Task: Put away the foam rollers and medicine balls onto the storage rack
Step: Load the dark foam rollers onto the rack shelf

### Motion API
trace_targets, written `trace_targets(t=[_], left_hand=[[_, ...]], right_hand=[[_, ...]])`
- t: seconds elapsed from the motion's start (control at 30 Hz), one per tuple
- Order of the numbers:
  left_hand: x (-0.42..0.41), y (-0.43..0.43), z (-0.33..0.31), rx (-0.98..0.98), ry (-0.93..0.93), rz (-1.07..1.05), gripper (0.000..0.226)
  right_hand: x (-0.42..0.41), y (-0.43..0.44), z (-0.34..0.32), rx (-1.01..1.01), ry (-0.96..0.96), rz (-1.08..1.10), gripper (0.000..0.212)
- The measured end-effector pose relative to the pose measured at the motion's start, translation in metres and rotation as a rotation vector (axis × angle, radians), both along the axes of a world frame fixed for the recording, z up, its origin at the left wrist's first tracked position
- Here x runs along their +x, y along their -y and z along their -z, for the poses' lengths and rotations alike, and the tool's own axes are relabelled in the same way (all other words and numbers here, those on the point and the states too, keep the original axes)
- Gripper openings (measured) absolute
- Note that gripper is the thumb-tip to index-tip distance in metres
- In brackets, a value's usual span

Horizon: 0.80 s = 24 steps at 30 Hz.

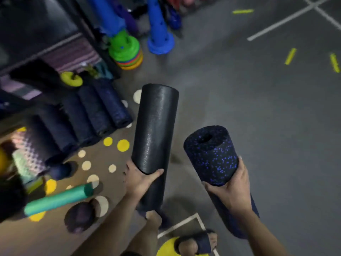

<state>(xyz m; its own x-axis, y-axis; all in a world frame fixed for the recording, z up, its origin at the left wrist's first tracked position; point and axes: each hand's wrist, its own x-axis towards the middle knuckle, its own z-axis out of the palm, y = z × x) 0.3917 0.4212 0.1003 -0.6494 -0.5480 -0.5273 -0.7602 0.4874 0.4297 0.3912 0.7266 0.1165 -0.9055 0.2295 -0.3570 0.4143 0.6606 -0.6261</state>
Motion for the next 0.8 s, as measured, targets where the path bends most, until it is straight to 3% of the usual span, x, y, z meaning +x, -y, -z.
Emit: trace_targets(t=[0.2,0.43,0.57,0.67,0.8], left_hand=[[0.028,0.132,0.033,0.184,-0.074,-0.349,0.119],[0.06,0.282,0.046,0.169,0.033,-0.753,0.131],[0.033,0.358,0.072,0.178,0.02,-0.833,0.143],[-0.003,0.396,0.083,0.182,-0.038,-0.859,0.14],[-0.052,0.436,0.098,0.151,-0.018,-0.863,0.131]], right_hand=[[-0.081,0.173,0.027,-0.171,0.033,-0.228,0.147],[-0.159,0.377,0.062,-0.288,0.165,-0.281,0.132],[-0.221,0.473,0.081,-0.285,0.212,-0.275,0.132],[-0.27,0.536,0.1,-0.249,0.274,-0.305,0.129],[-0.335,0.617,0.132,-0.233,0.363,-0.365,0.14]])
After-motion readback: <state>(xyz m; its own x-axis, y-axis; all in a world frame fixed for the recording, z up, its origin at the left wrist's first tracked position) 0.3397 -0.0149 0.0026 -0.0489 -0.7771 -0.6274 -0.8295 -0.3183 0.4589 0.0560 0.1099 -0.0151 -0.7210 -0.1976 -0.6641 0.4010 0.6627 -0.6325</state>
